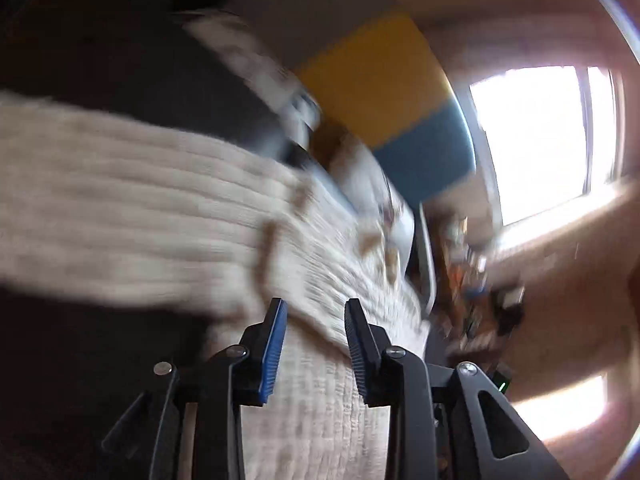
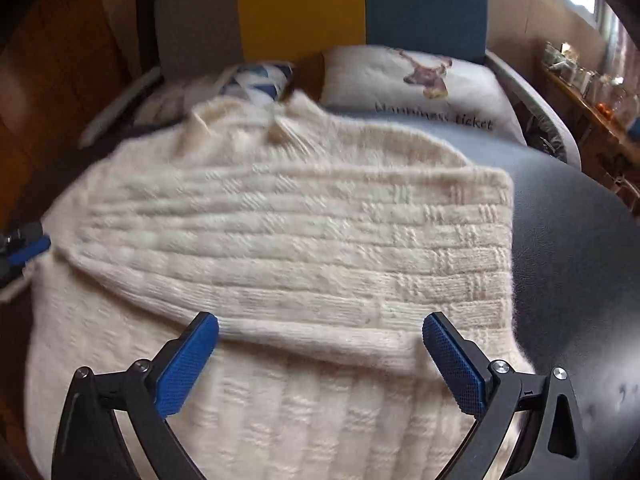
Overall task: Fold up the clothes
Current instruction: 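Move the left gripper to the other sleeve cuff, then grasp the other sleeve cuff with the left gripper and lift it across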
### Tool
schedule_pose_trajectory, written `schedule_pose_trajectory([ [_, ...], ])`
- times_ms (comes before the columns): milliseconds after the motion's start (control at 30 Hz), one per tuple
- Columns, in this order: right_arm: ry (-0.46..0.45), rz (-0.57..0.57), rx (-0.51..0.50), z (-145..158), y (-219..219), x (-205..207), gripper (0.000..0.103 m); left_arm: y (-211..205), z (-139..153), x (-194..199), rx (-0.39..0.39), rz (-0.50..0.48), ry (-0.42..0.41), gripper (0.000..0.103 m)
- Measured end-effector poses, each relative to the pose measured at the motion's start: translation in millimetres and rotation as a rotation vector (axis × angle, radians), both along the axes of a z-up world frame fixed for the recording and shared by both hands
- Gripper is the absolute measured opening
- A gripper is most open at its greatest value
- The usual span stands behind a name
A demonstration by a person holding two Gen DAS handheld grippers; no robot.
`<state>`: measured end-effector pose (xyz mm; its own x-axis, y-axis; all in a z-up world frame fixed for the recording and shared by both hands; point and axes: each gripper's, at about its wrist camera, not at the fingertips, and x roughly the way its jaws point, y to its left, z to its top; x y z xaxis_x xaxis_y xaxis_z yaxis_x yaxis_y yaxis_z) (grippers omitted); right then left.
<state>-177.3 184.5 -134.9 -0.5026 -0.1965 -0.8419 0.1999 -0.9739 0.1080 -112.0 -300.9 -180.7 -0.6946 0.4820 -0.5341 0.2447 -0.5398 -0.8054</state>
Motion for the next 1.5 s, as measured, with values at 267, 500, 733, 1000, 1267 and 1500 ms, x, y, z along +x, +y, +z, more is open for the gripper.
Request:
schedule_pose_trajectory([
  [267,0.024,0.095,-0.13,9,-63,47,0.103,-198,-39,174,0.149,0.64,-0.138,0.036],
  [500,0.016,0.154,-0.116,11,-99,64,0.103,-257,-61,205,0.277,0.746,-0.124,0.042],
  [733,0.015,0.149,-0.092,15,-101,67,0.103,-257,-69,167,0.331,0.736,-0.126,0.042],
  [1000,0.016,0.118,-0.073,10,-92,58,0.103,-253,-80,159,0.413,0.824,-0.147,0.005],
  [1267,0.025,0.023,-0.111,15,-56,37,0.103,-195,3,90,0.273,0.59,-0.015,0.005],
  [1500,0.018,-0.046,-0.162,7,-18,47,0.103,-65,58,-9,0.175,0.271,0.047,0.005],
])
